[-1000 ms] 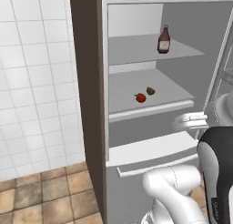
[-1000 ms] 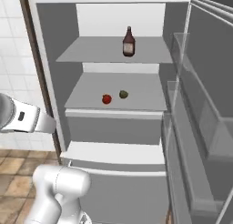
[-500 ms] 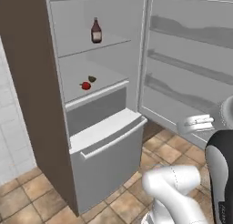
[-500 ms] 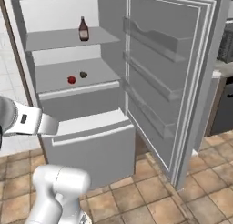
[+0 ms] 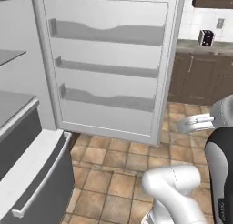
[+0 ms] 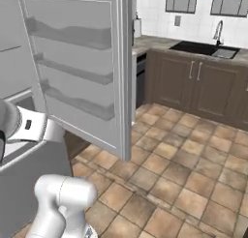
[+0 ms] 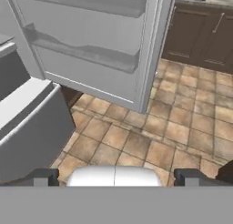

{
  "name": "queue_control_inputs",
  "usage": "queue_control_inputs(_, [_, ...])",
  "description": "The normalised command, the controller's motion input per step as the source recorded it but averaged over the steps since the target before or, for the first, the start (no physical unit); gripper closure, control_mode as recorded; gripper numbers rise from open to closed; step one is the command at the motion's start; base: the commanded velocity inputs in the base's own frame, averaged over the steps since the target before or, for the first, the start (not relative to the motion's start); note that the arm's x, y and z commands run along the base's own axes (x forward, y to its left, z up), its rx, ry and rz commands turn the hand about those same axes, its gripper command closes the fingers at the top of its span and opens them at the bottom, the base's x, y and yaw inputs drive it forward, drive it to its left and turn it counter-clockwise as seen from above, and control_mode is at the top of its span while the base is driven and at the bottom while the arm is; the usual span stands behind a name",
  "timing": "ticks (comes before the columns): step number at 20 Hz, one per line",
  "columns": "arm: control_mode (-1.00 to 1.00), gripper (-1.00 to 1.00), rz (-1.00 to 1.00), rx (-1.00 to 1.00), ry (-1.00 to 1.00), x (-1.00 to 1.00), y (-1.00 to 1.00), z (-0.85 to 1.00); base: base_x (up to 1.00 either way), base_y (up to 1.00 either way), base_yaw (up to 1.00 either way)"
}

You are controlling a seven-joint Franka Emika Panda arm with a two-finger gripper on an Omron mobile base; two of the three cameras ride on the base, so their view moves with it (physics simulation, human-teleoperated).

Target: Place the ketchup and ketchup from the counter to the top shelf of the fridge. If the existing items in the fridge are on the top shelf, move them to other shelves.

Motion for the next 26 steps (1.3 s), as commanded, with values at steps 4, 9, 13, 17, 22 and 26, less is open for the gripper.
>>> queue_control_inputs(4, [1.00, -1.00, 0.00, 0.00, 0.00, 0.00, 0.00, 0.00, 0.00, -0.78, -0.73])
queue_control_inputs(9, [1.00, -1.00, 0.00, 0.00, 0.00, 0.00, 0.00, 0.00, 0.00, -1.00, -0.62])
queue_control_inputs(13, [1.00, -1.00, 0.00, 0.00, 0.00, 0.00, 0.00, 0.00, 0.37, -1.00, -0.42])
queue_control_inputs(17, [1.00, -1.00, 0.00, 0.00, 0.00, 0.00, 0.00, 0.00, 0.99, -0.59, -0.15])
queue_control_inputs(22, [1.00, -1.00, 0.00, 0.00, 0.00, 0.00, 0.00, 0.00, 0.95, 0.36, -0.01])
queue_control_inputs(26, [1.00, -1.00, 0.00, 0.00, 0.00, 0.00, 0.00, 0.00, 0.99, 0.07, 0.04])
